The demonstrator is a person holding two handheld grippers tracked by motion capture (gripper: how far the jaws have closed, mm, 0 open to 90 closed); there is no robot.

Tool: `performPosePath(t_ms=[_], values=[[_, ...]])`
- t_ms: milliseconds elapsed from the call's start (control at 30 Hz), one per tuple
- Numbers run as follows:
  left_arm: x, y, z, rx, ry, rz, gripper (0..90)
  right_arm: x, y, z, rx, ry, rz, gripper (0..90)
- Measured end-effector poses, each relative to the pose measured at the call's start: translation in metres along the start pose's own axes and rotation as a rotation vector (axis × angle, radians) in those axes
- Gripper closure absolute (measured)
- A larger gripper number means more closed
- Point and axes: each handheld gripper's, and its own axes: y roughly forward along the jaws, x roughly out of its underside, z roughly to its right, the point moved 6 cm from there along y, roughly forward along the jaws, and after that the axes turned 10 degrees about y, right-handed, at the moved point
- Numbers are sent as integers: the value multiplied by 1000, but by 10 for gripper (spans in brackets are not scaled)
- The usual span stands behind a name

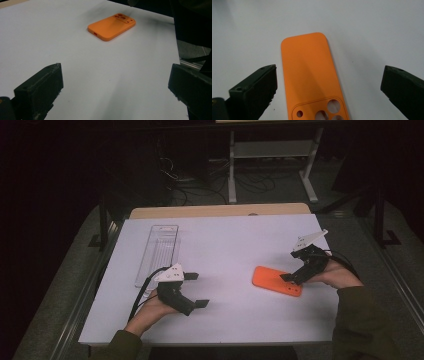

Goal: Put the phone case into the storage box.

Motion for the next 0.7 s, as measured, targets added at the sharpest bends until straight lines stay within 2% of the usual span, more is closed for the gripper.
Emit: performPosePath(t_ms=[567, 600, 700], values=[[0, 0, 0, 4, 1, -1, 0, 6, 11, -4, 0, -16, -73, 0], [0, 0, 0, 4, -1, -2, 0, 6, 12, -3, 1, -32, -76, 0], [0, 0, 1, 5, -3, -2, 0, 7, 15, -4, -2, -40, -94, 0]])
